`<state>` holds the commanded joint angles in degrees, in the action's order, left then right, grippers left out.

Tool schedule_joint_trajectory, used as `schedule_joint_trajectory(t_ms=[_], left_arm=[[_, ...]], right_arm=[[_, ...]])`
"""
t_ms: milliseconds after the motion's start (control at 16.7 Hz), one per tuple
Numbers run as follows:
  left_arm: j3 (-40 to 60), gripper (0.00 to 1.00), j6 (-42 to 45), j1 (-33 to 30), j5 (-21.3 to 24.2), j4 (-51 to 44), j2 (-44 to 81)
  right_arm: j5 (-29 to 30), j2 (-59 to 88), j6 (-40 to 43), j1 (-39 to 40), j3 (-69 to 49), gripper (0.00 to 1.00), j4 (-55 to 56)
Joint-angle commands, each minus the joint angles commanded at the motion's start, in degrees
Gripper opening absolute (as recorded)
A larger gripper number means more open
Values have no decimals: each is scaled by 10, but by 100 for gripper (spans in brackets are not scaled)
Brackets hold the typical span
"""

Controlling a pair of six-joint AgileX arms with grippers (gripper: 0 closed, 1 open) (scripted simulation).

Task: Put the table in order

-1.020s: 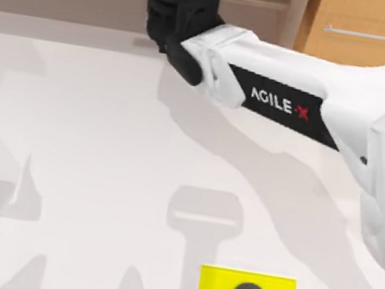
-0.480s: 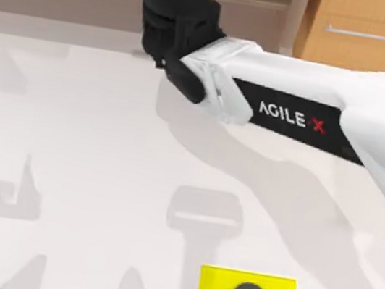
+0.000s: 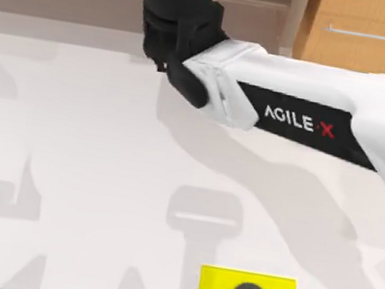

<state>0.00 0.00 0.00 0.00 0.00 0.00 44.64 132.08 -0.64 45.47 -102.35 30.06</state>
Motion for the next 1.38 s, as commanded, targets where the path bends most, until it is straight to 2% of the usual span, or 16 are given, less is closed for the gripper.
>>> schedule_joint_trajectory(t_ms=[180,420,660,900,1140,1380], left_arm=[[0,100,0,0,0,0,0],[0,100,0,0,0,0,0],[0,100,0,0,0,0,0],[0,100,0,0,0,0,0],[0,100,0,0,0,0,0],[0,100,0,0,0,0,0]], right_arm=[[-54,-62,-26,19,80,0,10],[-161,-191,-83,24,259,0,44],[-272,-359,-155,-41,447,0,110],[-358,-508,-238,-195,599,0,184],[-421,-585,-322,-420,695,0,234],[-481,-579,-406,-649,721,0,255]])
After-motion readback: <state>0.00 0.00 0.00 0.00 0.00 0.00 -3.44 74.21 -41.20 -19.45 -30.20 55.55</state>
